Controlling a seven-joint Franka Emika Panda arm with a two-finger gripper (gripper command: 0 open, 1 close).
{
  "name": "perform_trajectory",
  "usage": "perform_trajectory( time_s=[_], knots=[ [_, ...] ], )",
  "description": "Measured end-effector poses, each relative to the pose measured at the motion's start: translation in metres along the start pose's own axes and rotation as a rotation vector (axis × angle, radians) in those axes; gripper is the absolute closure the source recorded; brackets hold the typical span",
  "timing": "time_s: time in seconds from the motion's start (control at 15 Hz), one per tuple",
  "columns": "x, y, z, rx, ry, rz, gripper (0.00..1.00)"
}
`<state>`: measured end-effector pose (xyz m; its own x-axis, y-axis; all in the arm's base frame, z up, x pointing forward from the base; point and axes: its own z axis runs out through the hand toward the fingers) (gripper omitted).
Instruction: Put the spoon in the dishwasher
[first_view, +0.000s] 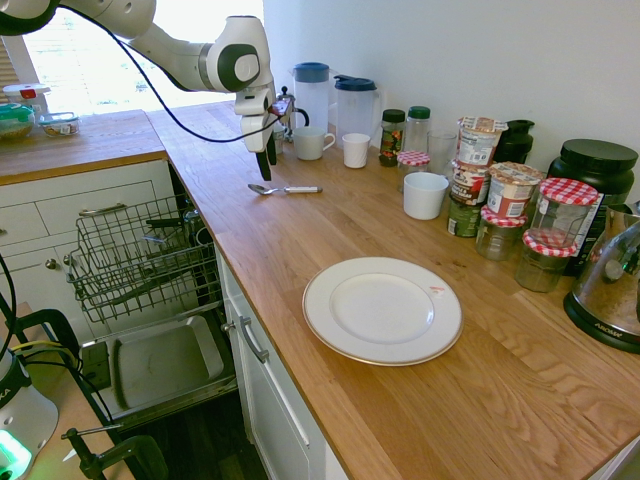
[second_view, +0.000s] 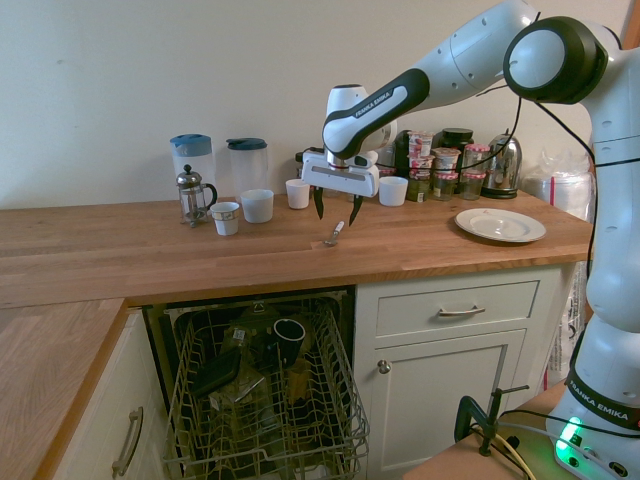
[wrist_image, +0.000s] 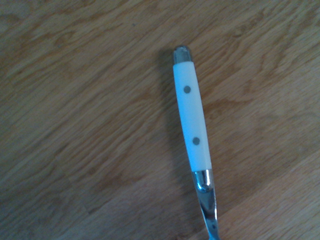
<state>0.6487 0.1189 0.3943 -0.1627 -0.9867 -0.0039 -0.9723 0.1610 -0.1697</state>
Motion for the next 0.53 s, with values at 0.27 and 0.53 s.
perform_trajectory(
  time_s=[0.27,0.53],
  knots=[
    [0.000,-0.014,0.009,-0.026,0.015,0.052,0.00],
    [0.003,-0.026,0.026,-0.040,0.027,0.067,0.00]
  ],
)
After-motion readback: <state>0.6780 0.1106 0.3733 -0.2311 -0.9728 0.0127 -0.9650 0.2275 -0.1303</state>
